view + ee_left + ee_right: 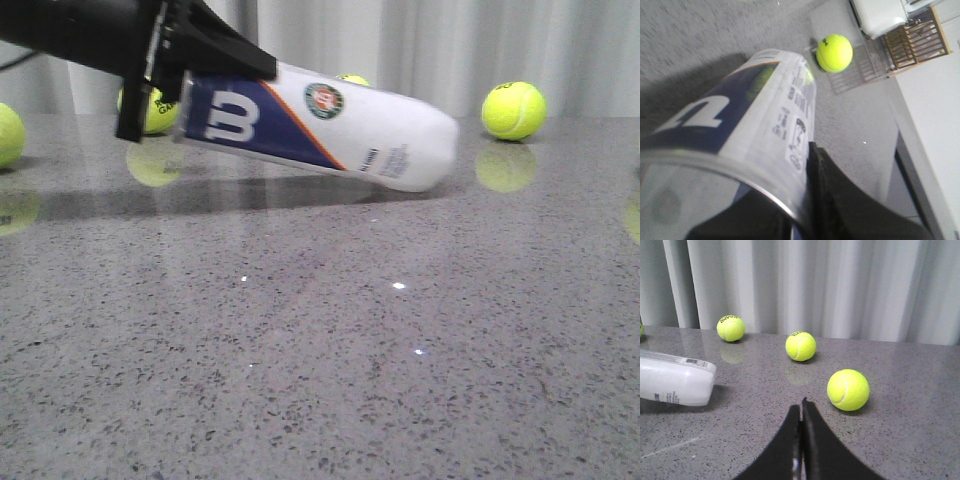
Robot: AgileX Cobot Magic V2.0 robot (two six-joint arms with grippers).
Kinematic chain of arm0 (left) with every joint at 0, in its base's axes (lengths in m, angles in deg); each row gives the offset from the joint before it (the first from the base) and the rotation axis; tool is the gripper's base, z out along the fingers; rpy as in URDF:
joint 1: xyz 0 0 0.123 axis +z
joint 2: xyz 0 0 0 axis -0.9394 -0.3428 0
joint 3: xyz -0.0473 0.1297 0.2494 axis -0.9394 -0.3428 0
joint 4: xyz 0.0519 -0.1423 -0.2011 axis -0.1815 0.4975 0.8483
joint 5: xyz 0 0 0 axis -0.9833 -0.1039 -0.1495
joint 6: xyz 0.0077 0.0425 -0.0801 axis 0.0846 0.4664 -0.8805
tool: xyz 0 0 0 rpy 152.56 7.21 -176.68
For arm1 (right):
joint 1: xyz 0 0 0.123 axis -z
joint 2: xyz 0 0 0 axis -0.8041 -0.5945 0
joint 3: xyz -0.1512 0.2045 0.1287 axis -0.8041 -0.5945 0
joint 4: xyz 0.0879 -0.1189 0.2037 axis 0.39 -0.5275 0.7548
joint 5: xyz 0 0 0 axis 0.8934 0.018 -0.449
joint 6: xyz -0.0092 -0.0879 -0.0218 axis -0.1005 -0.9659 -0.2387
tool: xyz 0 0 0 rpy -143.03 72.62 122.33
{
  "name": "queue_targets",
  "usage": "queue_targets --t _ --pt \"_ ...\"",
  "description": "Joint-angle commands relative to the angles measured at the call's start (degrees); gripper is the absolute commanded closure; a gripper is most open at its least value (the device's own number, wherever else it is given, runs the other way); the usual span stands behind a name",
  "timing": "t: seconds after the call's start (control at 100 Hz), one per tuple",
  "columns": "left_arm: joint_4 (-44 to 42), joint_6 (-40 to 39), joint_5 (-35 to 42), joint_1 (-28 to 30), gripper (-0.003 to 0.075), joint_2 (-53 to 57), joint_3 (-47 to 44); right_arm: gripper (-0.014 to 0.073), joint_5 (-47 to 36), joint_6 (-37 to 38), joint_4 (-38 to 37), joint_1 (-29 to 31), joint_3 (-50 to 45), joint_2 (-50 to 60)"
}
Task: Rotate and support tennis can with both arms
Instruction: 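Lift the can with the left gripper and rotate it upright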
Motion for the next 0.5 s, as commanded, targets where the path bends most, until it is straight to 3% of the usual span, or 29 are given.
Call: queue_targets --t 0.0,0.15,0.31,0.49 --pt "0.7 0.7 -1.8 1.9 0.0741 6.5 1.3 0.0662 -4.7 -0.4 0.7 0.4 1.4 -0.6" --pt "-11.3 -1.6 -1.8 4.6 0.0741 16.6 2.9 0.0662 -4.7 -0.4 0.7 0.4 1.4 -0.6" --pt "-33.7 -12.3 -2.8 5.1 0.0741 27.0 7.8 0.0662 -4.7 -0.4 0.7 0.4 1.4 -0.6" --pt "-50.4 -23.0 -8.9 5.1 0.0741 34.7 12.5 0.0662 -4.7 -0.4 0.7 0.4 1.4 -0.6"
